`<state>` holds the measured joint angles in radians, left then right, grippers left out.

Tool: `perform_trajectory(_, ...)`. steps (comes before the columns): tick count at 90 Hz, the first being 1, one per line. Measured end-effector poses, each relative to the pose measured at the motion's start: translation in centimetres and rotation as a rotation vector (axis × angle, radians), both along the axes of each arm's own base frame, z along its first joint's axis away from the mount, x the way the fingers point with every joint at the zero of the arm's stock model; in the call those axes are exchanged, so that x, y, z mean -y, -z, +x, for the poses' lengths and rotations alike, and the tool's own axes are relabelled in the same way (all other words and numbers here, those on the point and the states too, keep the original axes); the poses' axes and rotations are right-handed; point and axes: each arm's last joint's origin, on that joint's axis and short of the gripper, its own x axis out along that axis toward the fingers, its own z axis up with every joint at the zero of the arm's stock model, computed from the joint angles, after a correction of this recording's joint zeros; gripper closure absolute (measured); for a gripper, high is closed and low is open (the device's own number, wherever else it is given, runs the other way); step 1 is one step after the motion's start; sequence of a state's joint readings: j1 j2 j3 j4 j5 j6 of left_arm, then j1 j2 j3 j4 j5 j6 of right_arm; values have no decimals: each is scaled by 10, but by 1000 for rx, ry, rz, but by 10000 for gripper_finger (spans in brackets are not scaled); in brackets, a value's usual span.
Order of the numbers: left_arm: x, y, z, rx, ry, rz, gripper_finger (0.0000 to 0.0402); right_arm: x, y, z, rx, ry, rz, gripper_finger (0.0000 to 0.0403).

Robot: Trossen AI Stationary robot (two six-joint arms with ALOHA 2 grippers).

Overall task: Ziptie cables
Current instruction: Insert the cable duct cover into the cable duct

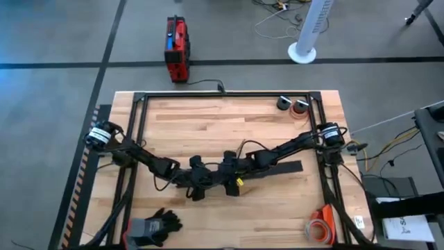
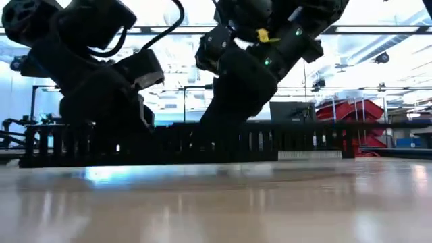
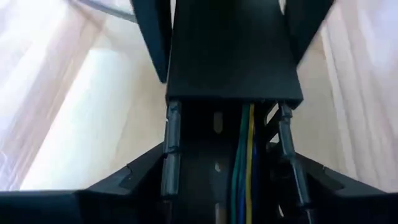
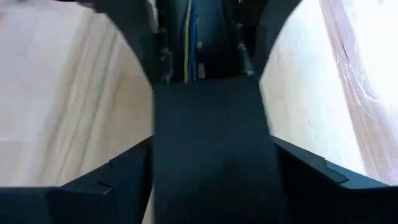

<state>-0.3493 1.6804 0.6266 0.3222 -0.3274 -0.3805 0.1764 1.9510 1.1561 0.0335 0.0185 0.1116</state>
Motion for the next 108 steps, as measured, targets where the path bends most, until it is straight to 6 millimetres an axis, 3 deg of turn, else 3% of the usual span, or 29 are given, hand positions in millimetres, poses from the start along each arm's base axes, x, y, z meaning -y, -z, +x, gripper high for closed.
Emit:
perform_trajectory(26, -1, 5, -4, -44, 6, 0, 178, 3, -15, -8, -40, 22, -35, 143)
perform_trajectory(50, 0, 6, -5, -50, 12, -8, 174, 2, -10, -8, -52, 10, -46, 166)
perform_trajectory(83, 0, 5, -5, -44, 12, -11, 172, 2, -9, -8, -55, 8, -48, 157)
perform_trajectory(108, 0, 6, -5, -44, 13, -11, 179, 2, -9, -8, -56, 1, -53, 174)
